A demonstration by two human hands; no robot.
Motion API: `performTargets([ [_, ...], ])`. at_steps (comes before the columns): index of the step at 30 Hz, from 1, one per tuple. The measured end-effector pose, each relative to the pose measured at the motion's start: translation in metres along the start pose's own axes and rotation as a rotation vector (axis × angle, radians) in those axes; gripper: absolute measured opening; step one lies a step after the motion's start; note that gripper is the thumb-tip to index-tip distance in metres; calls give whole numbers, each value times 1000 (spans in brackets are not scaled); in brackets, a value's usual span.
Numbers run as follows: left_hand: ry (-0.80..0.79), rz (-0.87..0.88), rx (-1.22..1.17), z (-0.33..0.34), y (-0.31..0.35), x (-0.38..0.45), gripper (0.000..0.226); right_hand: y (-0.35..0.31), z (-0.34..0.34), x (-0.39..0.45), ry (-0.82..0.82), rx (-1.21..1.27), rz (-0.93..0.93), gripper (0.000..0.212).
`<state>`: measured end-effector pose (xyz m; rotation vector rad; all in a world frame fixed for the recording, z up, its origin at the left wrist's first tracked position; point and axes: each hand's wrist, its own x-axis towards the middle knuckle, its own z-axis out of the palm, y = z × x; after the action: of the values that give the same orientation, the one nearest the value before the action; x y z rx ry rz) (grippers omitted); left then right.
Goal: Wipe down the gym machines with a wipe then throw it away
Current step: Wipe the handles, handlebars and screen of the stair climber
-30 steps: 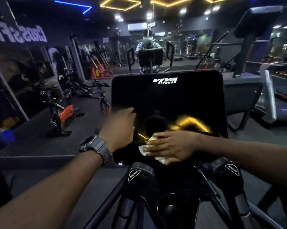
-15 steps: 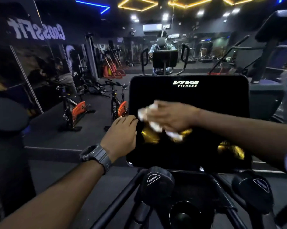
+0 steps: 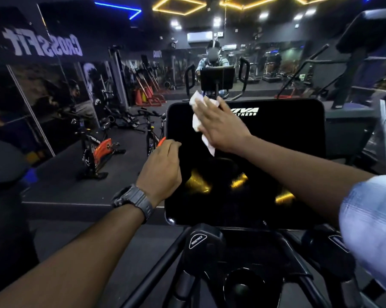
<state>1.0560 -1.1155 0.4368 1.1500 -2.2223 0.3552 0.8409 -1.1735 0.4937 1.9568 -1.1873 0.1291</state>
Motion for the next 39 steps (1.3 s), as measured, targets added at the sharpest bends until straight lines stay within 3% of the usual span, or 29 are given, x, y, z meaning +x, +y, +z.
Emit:
performTargets([
  [1, 4, 0, 0, 0, 2, 2, 39, -5, 4, -8, 49, 32, -90, 60],
  [4, -30, 5, 18, -2, 5, 3, 38, -32, 21, -63, 25, 70, -695, 54],
  [6, -57, 41, 42, 0, 6, 2, 41, -13, 21, -87, -22, 14, -804, 53],
  [8, -71, 65, 51, 2, 7, 3, 41, 26, 23, -96, 45, -36, -522, 53],
  [11, -86, 56, 45, 5, 18, 7, 44, 78, 18, -129, 85, 3, 199, 58],
  [13, -115, 48, 41, 5, 27, 8, 46, 79, 27, -170, 88, 62, 416, 61],
  [14, -133, 55, 47, 5, 31, 8, 48, 67, 31, -192, 67, 88, 379, 62],
  [17, -176, 96, 84, 5, 38, 8, 50, 29, 41, -245, -15, 101, -69, 61],
  [19, -209, 111, 87, 7, 41, 10, 51, 35, 40, -253, -85, 73, -241, 60],
  [20, -225, 114, 83, 9, 44, 11, 52, 42, 36, -245, -79, 95, -204, 59],
  [24, -279, 111, 77, 15, 61, 15, 53, 45, 19, -178, -16, 320, 336, 72],
  [26, -304, 86, 65, 16, 69, 15, 53, 23, 16, -143, -63, 389, 231, 77],
  [28, -318, 40, 42, 15, 74, 15, 53, 8, 10, -124, -118, 308, -69, 71],
  [30, -311, 7, 24, 12, 75, 14, 52, 7, -6, -112, -182, 271, -140, 66],
  [33, -299, -45, -12, 4, 77, 13, 54, -1, -15, -98, -198, 357, 26, 57],
  [36, -262, -94, -54, -11, 79, 11, 53, -34, -31, -88, -5, 864, 482, 25],
  [39, -203, -123, -60, -37, 76, 12, 50, -69, -45, -78, 72, 1297, 797, 23],
])
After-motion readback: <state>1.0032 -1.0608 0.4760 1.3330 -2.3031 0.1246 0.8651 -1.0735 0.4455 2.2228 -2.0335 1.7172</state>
